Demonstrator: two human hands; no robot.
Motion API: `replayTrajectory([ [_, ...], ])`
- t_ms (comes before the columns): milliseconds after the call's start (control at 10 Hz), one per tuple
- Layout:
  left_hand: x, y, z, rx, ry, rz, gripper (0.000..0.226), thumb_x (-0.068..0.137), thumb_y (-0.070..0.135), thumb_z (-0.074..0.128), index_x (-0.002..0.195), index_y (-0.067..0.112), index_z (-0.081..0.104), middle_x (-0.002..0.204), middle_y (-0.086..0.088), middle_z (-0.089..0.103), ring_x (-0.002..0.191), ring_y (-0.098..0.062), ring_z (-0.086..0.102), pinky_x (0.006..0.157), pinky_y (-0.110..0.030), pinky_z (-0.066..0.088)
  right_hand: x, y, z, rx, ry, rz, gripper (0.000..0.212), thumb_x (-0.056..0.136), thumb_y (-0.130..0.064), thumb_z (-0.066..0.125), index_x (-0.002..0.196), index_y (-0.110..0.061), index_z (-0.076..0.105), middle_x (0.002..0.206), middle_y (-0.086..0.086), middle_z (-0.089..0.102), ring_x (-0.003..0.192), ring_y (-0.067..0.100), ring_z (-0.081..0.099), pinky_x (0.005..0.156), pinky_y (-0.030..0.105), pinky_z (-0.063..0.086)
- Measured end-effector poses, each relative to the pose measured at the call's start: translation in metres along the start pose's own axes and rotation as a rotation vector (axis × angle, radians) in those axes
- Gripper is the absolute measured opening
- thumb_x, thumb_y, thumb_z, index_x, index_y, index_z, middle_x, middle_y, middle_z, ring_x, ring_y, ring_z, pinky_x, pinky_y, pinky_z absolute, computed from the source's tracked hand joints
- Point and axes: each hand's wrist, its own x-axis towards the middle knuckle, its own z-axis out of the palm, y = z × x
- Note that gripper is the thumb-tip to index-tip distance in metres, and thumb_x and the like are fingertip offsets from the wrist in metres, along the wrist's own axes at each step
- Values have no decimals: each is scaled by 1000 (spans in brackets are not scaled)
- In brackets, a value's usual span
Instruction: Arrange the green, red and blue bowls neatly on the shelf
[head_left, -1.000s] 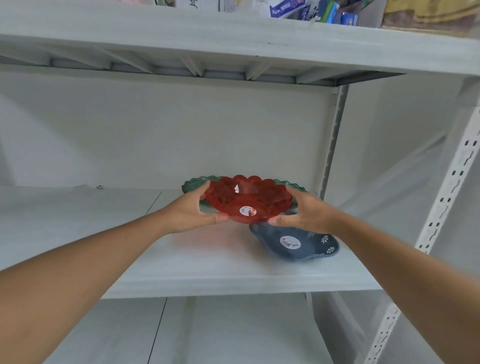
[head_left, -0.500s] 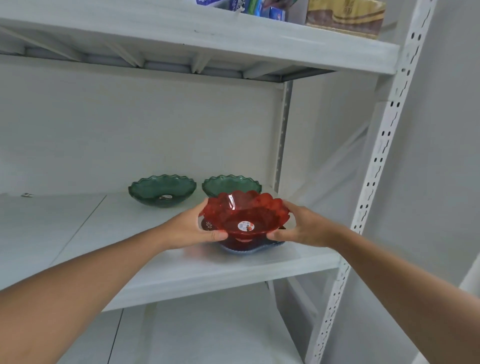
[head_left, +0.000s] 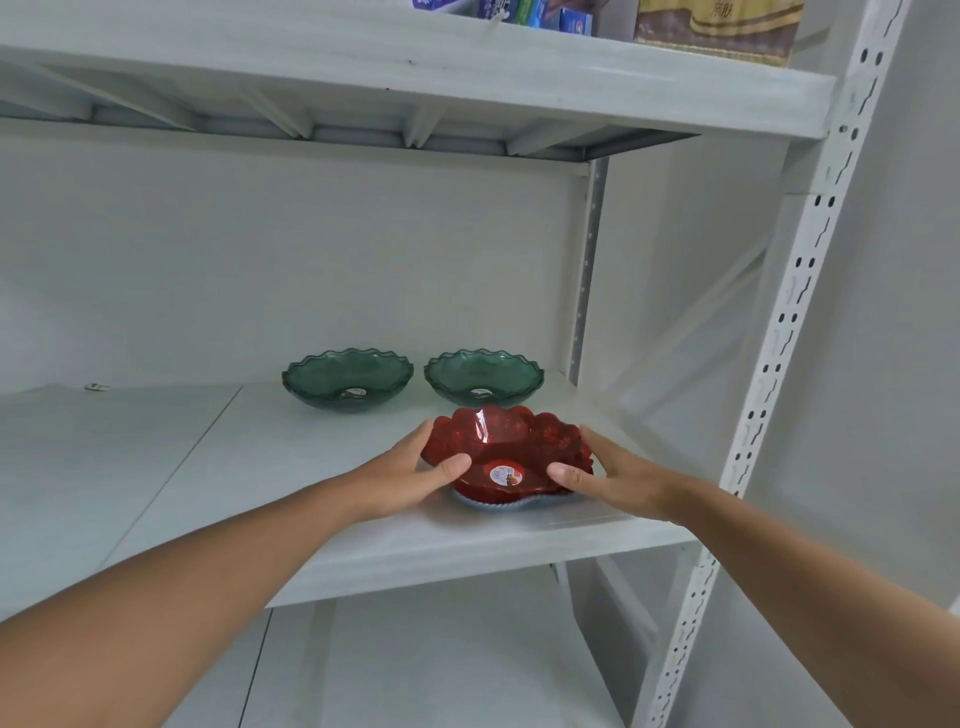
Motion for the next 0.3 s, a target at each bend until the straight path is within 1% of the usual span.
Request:
replayTrajectory([
  [100, -5, 4, -2, 23, 12, 24, 129, 72, 102, 48, 172, 35, 1, 176, 21, 7, 150, 6, 13, 120, -26, 15, 3, -4, 2, -79, 36, -21, 93, 87, -91, 50, 163, -39, 34, 158, -22, 42, 140, -7, 36, 125, 36, 27],
  [200, -6, 7, -21, 139, 196, 23, 121, 76, 102, 40, 172, 37, 7, 179, 14, 5, 161, -5, 7, 127, -35, 12, 10, -12, -1, -134, 142, 38, 108, 83, -97, 40, 170, -35, 23, 174, -12, 25, 154, 3, 21, 128, 39, 17],
  [300, -10, 15, -49, 217, 424, 39, 107, 83, 96, 38, 171, 37, 20, 178, 8, 18, 161, -12, 20, 126, -40, 21, 24, -30, -7, -215, 272, 9, 101, 90, -90, 41, 171, -33, 23, 179, -5, 18, 164, 19, 13, 132, 51, 16],
])
